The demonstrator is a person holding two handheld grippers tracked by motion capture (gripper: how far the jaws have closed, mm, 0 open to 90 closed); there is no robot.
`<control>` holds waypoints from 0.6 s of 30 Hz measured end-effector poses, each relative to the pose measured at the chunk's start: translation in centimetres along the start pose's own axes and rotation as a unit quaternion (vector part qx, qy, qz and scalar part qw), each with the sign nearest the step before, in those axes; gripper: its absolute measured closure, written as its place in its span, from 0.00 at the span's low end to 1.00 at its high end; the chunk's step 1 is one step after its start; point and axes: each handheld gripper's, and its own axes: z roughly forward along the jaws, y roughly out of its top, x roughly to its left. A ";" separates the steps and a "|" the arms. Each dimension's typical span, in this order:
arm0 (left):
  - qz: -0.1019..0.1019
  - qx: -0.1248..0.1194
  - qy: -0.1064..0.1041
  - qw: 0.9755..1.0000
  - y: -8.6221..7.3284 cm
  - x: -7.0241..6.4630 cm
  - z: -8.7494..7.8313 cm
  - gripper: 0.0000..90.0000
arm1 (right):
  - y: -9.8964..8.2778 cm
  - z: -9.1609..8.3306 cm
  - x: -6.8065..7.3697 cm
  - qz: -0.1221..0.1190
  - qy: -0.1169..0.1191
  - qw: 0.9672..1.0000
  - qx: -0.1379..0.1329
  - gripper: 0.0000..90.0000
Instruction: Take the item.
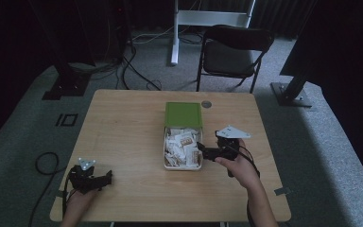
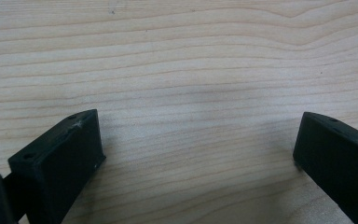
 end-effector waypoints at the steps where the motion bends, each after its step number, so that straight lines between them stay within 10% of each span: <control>1: 0.000 0.000 0.000 1.000 0.0 0.0 0.0 0.02 | 0.0 0.0 0.0 0.000 0.000 1.000 0.000 0.15; 18: 0.001 0.000 0.000 1.000 0.0 0.0 0.0 0.02 | 0.8 1.6 3.9 -0.045 0.069 0.997 0.005 0.22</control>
